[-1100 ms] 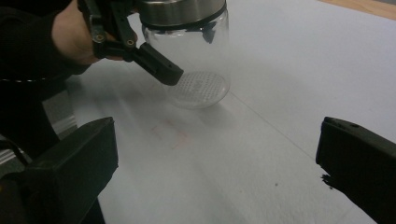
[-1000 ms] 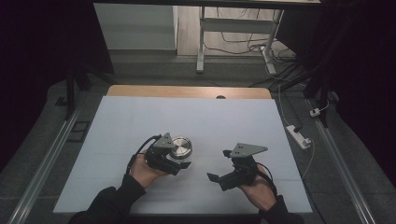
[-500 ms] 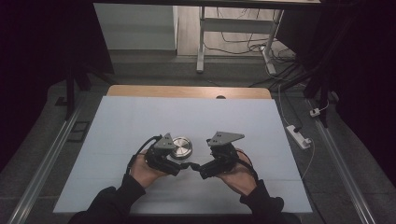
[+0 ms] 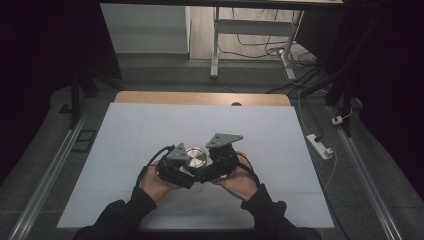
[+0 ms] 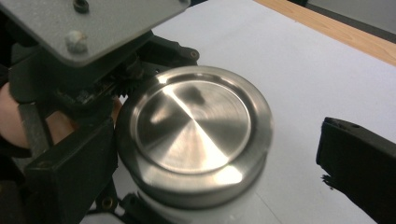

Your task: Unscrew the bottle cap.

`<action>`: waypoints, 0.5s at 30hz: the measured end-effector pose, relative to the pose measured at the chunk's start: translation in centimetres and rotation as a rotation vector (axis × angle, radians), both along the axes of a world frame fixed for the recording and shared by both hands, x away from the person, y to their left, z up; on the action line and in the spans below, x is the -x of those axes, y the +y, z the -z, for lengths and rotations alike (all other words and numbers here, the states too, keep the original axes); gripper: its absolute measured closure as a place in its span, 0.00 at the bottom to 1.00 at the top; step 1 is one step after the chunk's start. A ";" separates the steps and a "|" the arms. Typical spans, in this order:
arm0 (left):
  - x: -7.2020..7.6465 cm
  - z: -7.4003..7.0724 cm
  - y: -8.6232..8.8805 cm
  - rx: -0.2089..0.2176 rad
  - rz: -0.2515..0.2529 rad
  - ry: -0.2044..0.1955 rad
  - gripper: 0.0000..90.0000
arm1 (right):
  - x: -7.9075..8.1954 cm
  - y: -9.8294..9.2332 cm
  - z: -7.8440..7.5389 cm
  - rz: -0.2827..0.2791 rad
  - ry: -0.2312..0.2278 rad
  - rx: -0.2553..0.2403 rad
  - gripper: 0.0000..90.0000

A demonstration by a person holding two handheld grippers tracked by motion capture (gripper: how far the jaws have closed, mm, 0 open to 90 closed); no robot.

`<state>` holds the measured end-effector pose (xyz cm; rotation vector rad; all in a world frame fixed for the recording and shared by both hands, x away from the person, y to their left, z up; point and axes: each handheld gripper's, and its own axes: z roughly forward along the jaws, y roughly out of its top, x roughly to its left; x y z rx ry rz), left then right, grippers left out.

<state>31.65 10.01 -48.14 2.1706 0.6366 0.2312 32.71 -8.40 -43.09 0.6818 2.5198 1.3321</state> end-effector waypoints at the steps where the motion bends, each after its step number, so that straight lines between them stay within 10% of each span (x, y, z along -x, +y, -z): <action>1: 0.0 0.0 0.0 0.000 0.000 0.000 0.17 | 0.0 0.0 0.0 0.000 0.000 0.000 0.00; 15: -0.1 -0.2 0.3 0.015 0.070 0.013 0.17 | 0.0 0.7 -0.5 -0.100 -0.030 -0.005 0.21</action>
